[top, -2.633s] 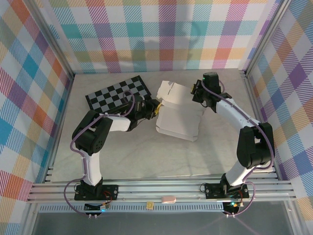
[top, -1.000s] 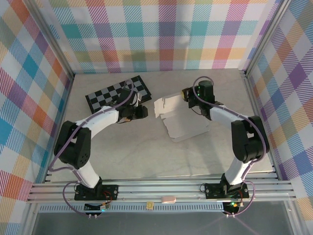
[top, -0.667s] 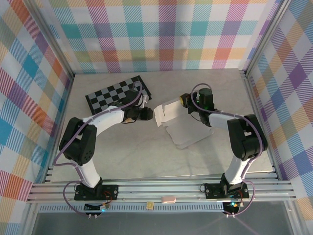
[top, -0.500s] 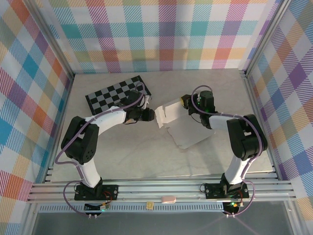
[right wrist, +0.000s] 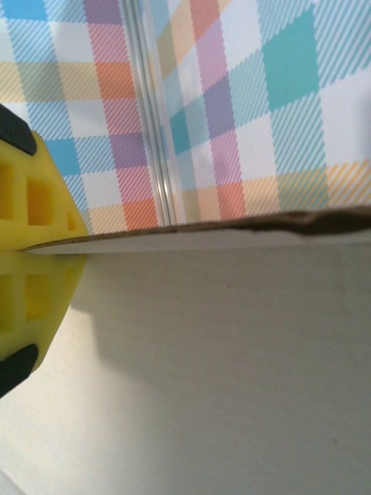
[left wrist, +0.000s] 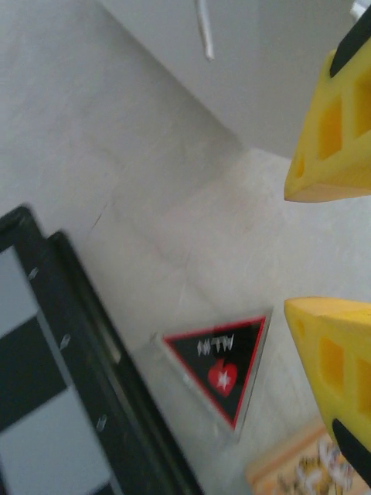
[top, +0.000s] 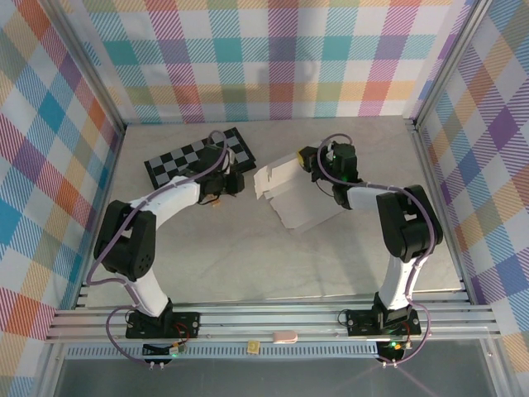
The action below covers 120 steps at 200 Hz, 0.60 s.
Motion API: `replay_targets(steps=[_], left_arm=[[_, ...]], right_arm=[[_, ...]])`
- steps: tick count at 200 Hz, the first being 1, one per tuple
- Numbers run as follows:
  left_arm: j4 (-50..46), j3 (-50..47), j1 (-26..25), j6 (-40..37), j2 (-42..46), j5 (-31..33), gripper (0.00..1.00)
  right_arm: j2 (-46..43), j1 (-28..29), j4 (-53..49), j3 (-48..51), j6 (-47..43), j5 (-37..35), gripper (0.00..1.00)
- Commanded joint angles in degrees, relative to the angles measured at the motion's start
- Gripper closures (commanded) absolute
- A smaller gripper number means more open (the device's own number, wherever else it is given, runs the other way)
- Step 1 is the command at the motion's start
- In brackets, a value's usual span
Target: Fold the paper box
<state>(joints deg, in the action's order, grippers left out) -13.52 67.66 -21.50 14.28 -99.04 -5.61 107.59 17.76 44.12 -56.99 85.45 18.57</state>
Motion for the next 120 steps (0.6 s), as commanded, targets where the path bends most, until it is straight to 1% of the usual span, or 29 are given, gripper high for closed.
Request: replay_targets(steps=[1,22,47,96,120], left_arm=[[-1.94,-0.15,0.47,-0.34,1.24,0.08,0.64],[-1.93,-0.40,0.54,-0.57,0.86,-0.62,0.64],[-1.30,-1.79,0.52,-1.47,0.38,-2.04,0.65],[6.93,-5.40,-0.07,-7.14,-1.33,-9.12,0.66],[11.33,-6.20,-1.22,-10.34,-2.94,-10.74,0.66]], right_arm=[[3.63,-0.03,7.22,1.35,0.76,2.85,1.00],[5.33,-0.26,9.88,3.44,-0.09,4.74,1.00],[5.92,-0.77,13.24,5.90,0.27,5.17,1.00],[5.00,-1.26,11.20,6.50,-0.31,6.02,1.00],[4.72,-1.26,9.79,5.72,-0.43,6.45,1.00]])
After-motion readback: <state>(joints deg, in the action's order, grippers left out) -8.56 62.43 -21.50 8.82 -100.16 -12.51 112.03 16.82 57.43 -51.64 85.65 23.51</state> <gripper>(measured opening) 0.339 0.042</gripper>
